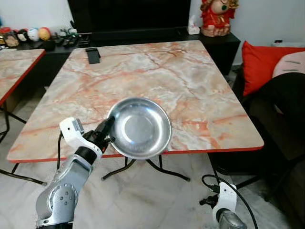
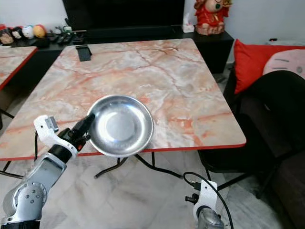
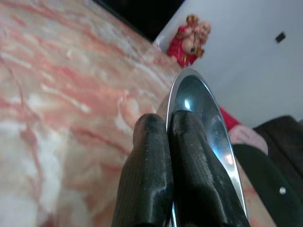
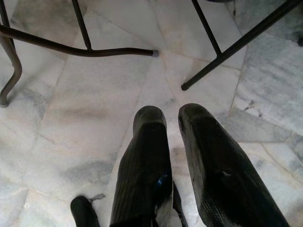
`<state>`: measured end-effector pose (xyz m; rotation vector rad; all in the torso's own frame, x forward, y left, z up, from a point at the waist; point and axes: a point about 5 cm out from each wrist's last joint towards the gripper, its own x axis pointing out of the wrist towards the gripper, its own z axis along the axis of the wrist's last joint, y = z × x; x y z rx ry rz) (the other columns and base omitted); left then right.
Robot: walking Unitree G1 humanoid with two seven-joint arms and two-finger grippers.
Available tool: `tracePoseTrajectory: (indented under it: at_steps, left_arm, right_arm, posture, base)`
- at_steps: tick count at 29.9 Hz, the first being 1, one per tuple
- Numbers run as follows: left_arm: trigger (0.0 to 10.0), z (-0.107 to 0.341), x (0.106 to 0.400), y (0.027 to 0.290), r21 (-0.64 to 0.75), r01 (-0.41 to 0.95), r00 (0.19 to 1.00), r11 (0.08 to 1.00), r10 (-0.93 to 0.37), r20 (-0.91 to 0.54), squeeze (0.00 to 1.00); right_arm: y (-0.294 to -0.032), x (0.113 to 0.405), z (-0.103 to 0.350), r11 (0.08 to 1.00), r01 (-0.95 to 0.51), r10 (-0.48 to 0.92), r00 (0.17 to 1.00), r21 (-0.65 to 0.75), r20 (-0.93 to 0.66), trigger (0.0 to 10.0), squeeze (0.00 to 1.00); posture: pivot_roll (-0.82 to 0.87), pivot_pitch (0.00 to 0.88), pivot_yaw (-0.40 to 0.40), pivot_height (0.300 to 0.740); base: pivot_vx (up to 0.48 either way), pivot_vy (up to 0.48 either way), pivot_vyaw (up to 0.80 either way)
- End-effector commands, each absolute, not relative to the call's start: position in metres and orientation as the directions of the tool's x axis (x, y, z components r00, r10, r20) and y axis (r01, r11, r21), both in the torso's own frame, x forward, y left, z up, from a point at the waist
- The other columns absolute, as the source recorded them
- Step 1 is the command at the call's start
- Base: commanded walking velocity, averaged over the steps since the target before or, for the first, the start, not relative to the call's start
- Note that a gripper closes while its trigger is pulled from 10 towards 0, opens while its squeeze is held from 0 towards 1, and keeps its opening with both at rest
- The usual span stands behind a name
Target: Setting the table
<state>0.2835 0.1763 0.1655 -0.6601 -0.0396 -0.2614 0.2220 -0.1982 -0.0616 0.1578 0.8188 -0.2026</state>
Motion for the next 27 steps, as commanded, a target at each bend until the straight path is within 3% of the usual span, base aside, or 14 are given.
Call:
tracePoseTrajectory:
  at_steps: [1,13,19,27]
  left_arm:
    - [10.0,0.167,0.283,0.183,-0.598,0.236,0.971,0.766,-0.197,0.131,0.00]
    - [10.0,0.167,0.283,0.174,-0.601,0.261,0.965,0.755,-0.224,0.137,0.00]
    - [10.0,0.166,0.284,0.173,-0.601,0.263,0.964,0.754,-0.226,0.139,0.00]
    - [10.0,0.167,0.285,0.170,-0.599,0.274,0.961,0.752,-0.237,0.142,0.00]
  right_arm:
    - [-0.194,0.222,-0.062,0.969,0.236,-0.108,0.663,0.070,-0.741,10.0,0.00]
    - [-0.194,0.222,-0.062,0.968,0.239,-0.107,0.664,0.074,-0.740,10.0,0.00]
    - [-0.194,0.222,-0.062,0.970,0.233,-0.102,0.664,0.076,-0.741,10.0,0.00]
    - [-0.194,0.222,-0.062,0.971,0.227,-0.099,0.665,0.074,-0.740,10.0,0.00]
  posture:
    - [-0.08,0.000,0.048,0.740]
    - [-0.08,0.000,0.048,0.740]
    - [-0.08,0.000,0.047,0.740]
    - [-0.09,0.000,0.051,0.740]
  base:
    - [0.000,0.000,0.00]
    - [0.000,0.000,0.00]
    - [0.000,0.000,-0.52]
    - [0.000,0.000,0.00]
